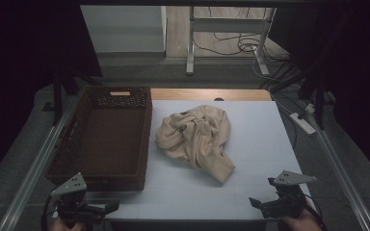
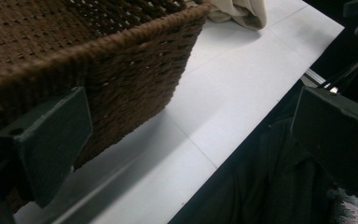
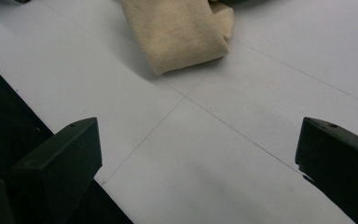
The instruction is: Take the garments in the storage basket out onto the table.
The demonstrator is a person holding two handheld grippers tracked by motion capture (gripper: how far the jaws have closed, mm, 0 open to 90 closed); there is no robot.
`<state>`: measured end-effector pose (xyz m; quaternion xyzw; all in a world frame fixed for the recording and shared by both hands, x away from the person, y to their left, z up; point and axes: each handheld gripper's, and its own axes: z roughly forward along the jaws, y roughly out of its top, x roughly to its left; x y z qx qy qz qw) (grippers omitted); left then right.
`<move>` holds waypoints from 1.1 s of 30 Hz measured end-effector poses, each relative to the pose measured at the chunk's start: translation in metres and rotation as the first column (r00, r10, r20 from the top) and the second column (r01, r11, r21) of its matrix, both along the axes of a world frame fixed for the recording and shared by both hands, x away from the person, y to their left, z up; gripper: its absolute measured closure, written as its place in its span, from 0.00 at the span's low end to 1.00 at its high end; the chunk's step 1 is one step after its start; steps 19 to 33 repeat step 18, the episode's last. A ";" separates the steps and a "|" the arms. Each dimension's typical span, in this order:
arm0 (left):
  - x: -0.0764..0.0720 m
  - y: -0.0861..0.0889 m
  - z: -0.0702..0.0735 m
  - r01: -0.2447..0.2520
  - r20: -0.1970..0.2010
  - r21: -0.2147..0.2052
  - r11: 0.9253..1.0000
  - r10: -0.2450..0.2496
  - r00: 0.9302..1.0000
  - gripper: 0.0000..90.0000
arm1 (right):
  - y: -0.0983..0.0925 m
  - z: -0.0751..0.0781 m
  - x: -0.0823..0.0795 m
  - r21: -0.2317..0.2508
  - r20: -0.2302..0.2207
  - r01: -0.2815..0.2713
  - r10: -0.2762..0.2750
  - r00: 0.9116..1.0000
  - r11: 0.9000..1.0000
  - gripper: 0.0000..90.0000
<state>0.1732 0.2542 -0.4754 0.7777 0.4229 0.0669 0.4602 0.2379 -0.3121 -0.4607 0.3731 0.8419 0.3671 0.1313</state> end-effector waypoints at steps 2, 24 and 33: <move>-0.001 0.002 0.000 -0.009 -0.001 0.014 1.000 0.009 1.000 0.00 | 0.000 0.000 0.000 0.002 -0.003 0.001 -0.001 1.000 1.000 0.01; -0.007 0.028 -0.003 -0.083 -0.016 -0.004 0.997 0.082 0.996 0.00 | -0.001 0.001 0.000 0.014 -0.003 0.013 -0.013 1.000 1.000 0.01; -0.007 0.028 -0.003 -0.083 -0.016 -0.004 0.997 0.082 0.996 0.00 | -0.001 0.001 0.000 0.014 -0.003 0.013 -0.013 1.000 1.000 0.01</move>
